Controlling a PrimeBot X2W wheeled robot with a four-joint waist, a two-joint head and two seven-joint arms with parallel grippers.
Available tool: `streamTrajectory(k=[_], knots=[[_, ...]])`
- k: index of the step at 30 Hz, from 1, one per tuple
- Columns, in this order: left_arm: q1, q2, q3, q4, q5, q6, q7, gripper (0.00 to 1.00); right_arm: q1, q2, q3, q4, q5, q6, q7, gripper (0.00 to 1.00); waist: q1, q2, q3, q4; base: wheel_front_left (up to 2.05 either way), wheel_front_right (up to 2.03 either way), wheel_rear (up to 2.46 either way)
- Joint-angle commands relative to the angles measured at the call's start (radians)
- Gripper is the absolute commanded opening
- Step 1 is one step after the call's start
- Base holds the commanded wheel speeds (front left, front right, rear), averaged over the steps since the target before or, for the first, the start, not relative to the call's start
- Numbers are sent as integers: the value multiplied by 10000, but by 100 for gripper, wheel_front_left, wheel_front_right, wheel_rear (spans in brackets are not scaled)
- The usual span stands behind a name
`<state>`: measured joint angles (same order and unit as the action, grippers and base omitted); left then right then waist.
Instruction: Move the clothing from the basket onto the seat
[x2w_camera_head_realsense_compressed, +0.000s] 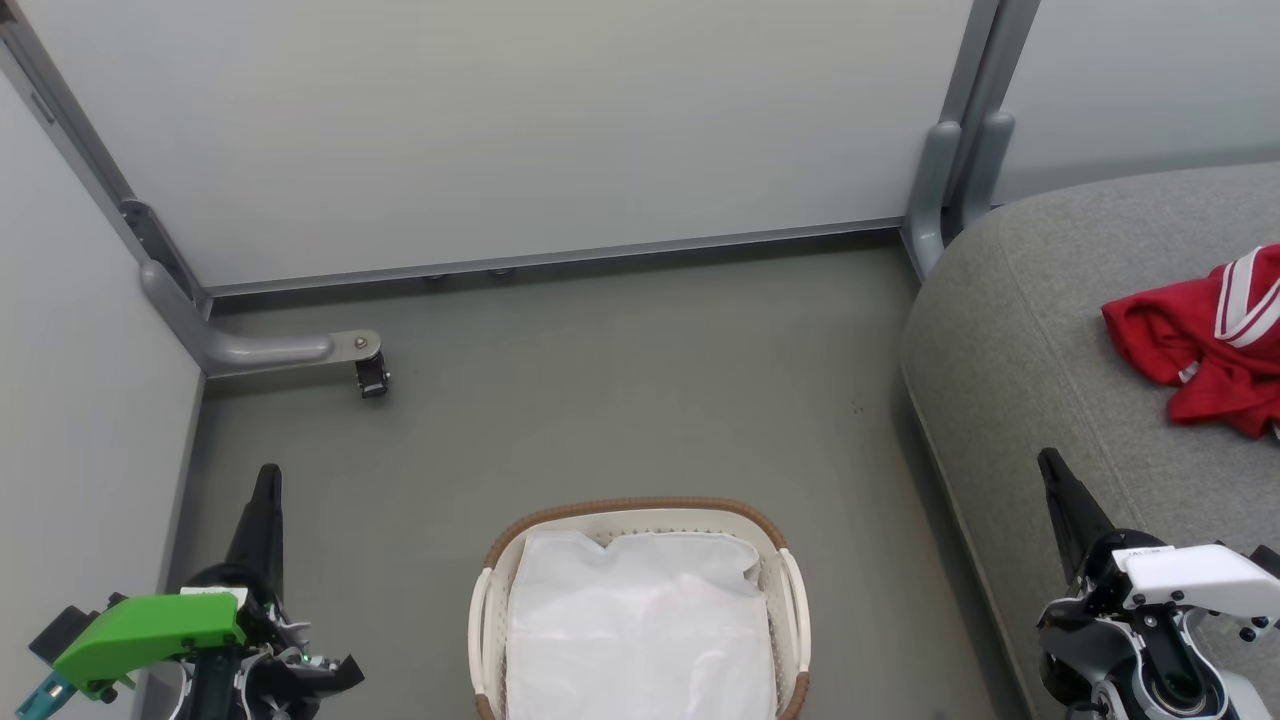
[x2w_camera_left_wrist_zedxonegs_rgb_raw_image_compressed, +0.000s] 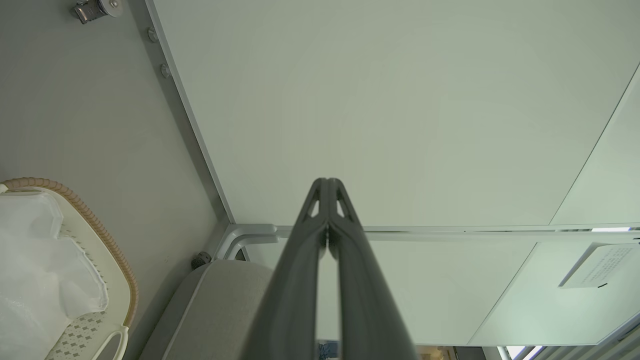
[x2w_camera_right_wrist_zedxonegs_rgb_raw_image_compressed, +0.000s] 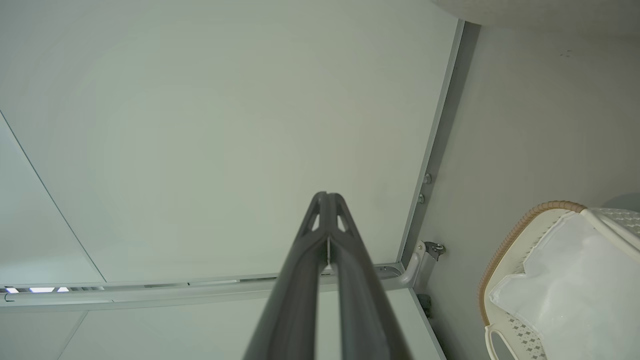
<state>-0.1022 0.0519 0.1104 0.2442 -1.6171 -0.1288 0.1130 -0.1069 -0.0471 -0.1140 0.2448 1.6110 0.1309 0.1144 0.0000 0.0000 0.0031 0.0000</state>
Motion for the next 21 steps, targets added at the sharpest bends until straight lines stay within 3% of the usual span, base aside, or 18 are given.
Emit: streamTrajectory(k=[1,21], knots=[[-127,17,40,2,50,-34,16,0,-28,-60,-11,-23,39,-3,28,0,0,0,0,0,0,0,0],[-127,10,45,-1,59,-34,26,0,-27,-60,-10,-23,40,-3,28,0,0,0,0,0,0,0,0]])
